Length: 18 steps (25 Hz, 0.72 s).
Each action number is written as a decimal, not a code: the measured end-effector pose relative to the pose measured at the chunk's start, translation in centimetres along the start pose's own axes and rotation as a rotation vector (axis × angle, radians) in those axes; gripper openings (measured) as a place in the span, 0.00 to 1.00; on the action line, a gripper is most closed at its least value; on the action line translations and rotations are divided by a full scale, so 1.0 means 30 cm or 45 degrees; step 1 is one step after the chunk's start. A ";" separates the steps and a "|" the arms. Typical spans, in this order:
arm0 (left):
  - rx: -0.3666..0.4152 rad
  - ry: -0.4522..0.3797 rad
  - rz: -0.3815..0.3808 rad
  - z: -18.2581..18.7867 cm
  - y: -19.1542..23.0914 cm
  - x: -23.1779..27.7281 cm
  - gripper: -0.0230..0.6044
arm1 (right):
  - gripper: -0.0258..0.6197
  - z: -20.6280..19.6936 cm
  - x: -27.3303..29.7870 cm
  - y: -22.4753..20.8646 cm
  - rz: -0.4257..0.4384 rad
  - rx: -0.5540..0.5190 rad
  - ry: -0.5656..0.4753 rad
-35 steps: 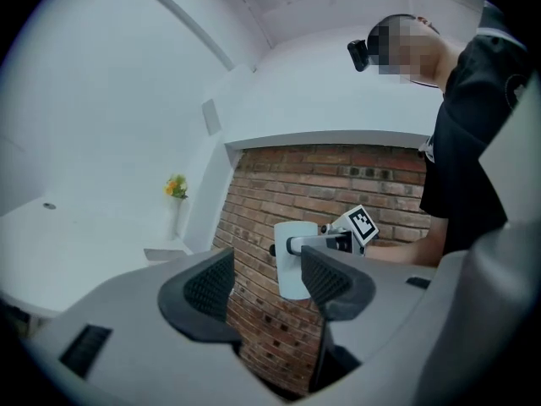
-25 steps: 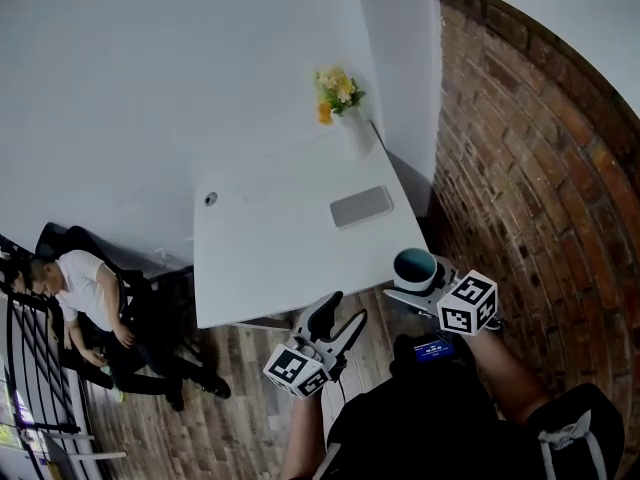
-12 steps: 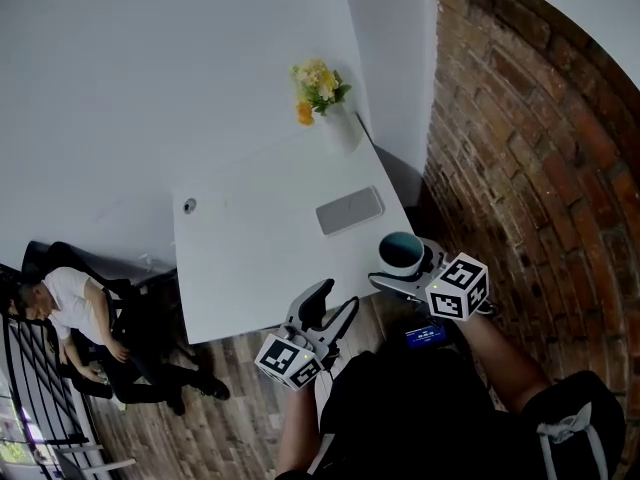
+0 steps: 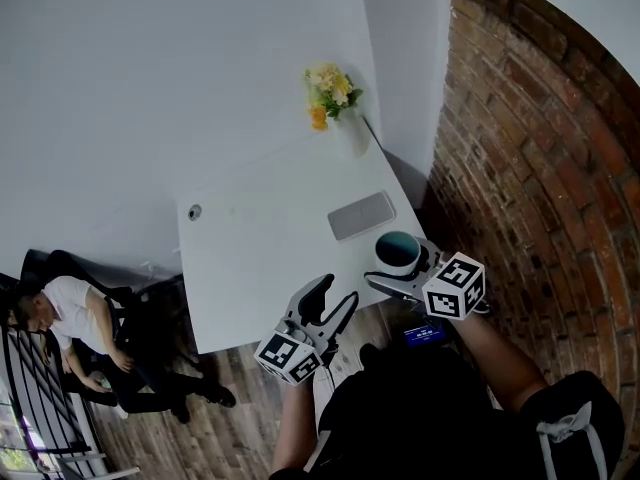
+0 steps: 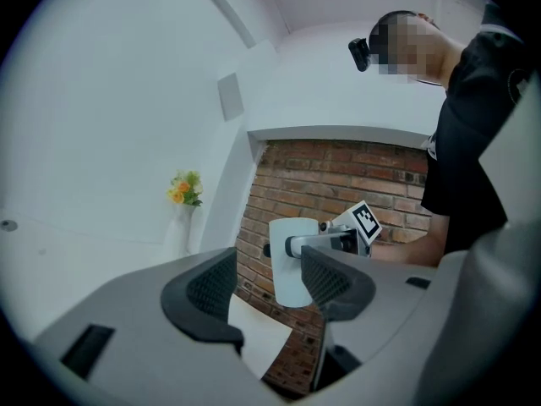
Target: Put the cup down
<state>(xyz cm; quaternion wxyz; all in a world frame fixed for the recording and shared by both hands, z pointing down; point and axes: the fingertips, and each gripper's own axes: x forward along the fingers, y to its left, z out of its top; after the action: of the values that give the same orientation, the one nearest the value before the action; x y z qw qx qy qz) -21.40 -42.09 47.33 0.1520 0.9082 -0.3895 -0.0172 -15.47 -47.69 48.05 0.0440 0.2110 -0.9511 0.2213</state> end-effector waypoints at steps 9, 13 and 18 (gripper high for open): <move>-0.041 -0.006 -0.004 -0.028 0.016 -0.026 0.42 | 0.66 -0.025 0.026 0.021 -0.004 -0.007 0.035; -0.036 -0.010 0.001 -0.024 0.018 -0.031 0.42 | 0.66 -0.023 0.023 0.023 -0.004 -0.009 0.030; -0.031 -0.015 0.008 -0.016 0.018 -0.039 0.42 | 0.66 -0.019 0.021 0.029 -0.003 -0.012 0.027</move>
<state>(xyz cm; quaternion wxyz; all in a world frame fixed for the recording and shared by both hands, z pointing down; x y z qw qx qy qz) -22.51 -41.48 47.85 0.1609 0.9049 -0.3932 -0.0268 -16.42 -46.96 48.33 0.0552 0.2095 -0.9514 0.2191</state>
